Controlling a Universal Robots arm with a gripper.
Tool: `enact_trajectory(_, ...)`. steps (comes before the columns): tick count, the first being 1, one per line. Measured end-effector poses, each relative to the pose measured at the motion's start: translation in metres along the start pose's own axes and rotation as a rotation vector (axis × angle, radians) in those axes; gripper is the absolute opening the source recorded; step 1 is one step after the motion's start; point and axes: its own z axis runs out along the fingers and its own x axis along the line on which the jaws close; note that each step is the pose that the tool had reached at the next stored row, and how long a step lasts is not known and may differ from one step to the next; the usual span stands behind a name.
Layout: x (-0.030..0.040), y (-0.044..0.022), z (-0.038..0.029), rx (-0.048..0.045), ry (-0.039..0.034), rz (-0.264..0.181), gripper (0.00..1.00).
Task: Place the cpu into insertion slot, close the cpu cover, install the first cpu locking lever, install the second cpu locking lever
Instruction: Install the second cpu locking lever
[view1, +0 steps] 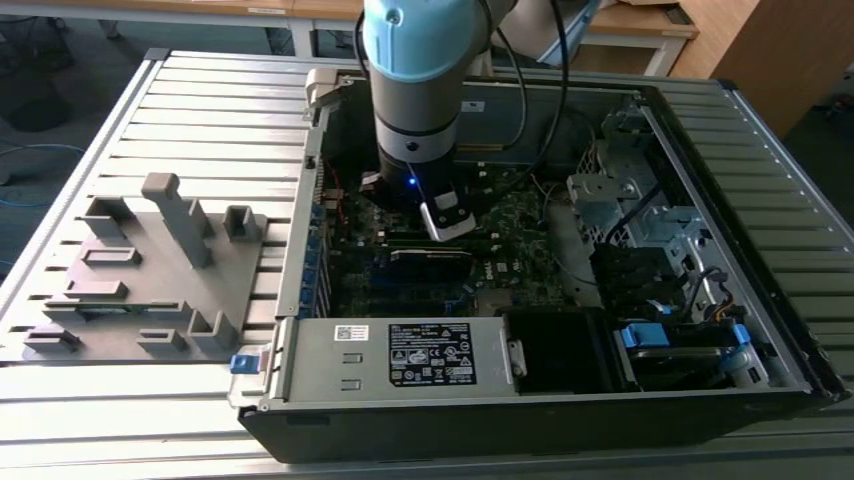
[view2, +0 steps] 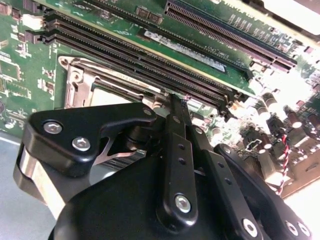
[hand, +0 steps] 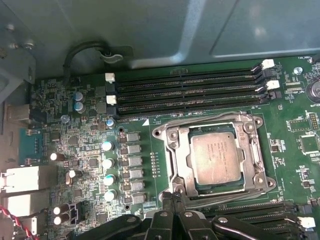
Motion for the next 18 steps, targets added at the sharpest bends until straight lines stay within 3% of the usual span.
enact_trajectory(7, 0.0001, -0.0006, 0.0022, -0.0085, 0.0004, 0.001, 0.10)
enact_trajectory(18, 0.0041, -0.0021, 0.0031, -0.0098, 0.0009, 0.001, 0.10)
